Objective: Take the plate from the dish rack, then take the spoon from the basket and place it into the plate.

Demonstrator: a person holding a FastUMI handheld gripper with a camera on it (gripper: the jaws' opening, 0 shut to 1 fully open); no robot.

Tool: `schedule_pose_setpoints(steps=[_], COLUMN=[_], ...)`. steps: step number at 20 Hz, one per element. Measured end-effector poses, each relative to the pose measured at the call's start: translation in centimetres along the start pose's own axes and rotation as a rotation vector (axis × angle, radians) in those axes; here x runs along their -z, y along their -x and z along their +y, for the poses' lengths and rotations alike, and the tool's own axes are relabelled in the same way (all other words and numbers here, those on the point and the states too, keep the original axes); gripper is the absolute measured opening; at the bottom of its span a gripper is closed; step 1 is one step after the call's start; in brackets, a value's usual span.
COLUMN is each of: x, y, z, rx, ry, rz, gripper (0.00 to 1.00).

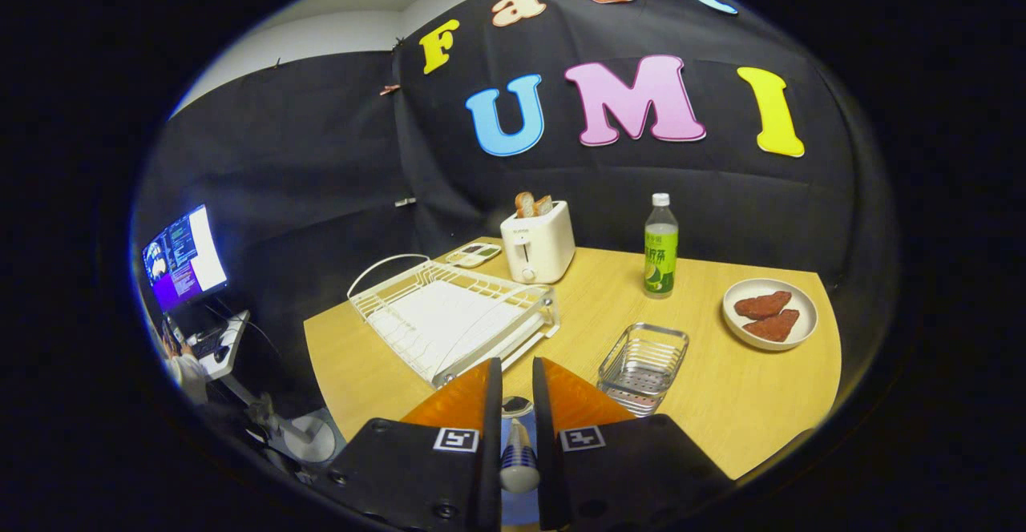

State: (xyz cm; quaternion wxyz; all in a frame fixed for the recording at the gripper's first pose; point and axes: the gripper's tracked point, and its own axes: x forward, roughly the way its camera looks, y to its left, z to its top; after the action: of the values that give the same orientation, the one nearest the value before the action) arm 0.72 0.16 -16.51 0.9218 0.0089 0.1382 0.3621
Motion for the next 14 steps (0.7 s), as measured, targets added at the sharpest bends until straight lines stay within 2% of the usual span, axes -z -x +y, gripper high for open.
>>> schedule_pose_setpoints(steps=[7, 13, 14], x=[5.2, 6.2, 6.0], y=[-2.9, -2.6, -2.5], z=[1.2, 1.1, 1.0], rx=[-0.005, 0.026, 0.029], ry=[0.049, 0.019, 0.002], rz=[0.09, 0.145, 0.153], gripper=[0.23, 0.24, 0.37])
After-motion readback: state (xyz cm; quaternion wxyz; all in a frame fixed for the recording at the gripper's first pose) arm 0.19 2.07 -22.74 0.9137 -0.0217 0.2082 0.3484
